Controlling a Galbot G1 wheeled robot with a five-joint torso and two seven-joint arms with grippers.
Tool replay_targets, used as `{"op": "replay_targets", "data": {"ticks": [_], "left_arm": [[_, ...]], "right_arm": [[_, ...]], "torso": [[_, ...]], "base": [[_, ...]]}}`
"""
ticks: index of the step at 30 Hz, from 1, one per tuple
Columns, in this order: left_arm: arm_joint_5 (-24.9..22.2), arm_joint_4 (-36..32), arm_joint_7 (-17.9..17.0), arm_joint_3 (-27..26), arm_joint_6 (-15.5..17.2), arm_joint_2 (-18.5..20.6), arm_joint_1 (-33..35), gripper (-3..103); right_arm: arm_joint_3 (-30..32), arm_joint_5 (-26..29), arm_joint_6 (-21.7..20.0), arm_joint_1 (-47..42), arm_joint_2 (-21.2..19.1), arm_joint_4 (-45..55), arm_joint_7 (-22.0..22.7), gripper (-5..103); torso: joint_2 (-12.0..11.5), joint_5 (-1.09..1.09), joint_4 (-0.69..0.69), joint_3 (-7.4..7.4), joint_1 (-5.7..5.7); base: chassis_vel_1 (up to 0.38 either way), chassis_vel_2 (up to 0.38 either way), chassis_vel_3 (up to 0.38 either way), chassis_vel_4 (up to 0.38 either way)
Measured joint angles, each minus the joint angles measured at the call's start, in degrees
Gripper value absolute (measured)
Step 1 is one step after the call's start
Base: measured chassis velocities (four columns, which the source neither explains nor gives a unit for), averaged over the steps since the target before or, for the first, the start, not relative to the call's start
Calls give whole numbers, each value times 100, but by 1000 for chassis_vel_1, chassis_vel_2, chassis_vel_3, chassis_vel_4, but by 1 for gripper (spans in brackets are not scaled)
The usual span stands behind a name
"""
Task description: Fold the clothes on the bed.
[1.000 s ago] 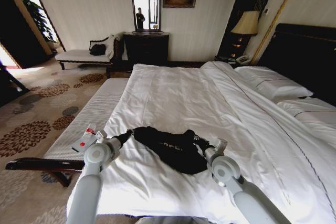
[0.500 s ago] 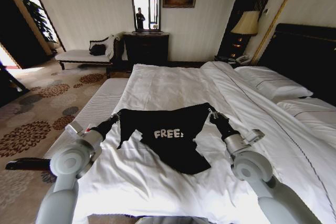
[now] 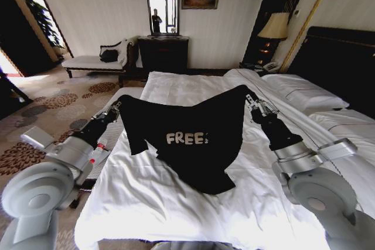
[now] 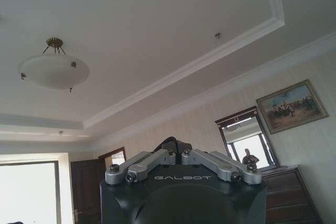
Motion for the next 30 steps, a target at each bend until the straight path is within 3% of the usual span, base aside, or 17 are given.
{"op": "replay_targets", "data": {"ticks": [4, 8, 23, 28, 30], "left_arm": [[-908, 7, -122, -955, -146, 301, 14, 1], [-1400, 17, -180, -1577, -236, 500, 73, 1], [-2277, 33, -144, -2959, -374, 1196, 187, 1], [-2737, 35, -83, -3482, -435, 1456, 187, 1], [-2963, 40, -20, -3811, -497, 1657, 205, 1]], "right_arm": [[153, 534, 16, 149, -141, -9, -17, 0], [472, 915, 170, 185, -339, -18, -59, 0], [1836, 1450, 494, 185, -889, -32, -417, 0], [2642, 1950, 558, 193, -1264, -34, -441, 0], [3164, 2393, 570, 210, -1563, -37, -396, 0]], "torso": [[0, 1, 1, 0, 0], [0, 0, 2, 0, 0], [0, 1, 0, 0, 0], [0, 1, 0, 0, 0], [0, -1, -1, 0, 0]], "base": [[0, 0, 0, 0], [0, 0, 0, 0], [0, 0, 0, 0], [0, 0, 0, 0], [0, 0, 0, 0]]}}
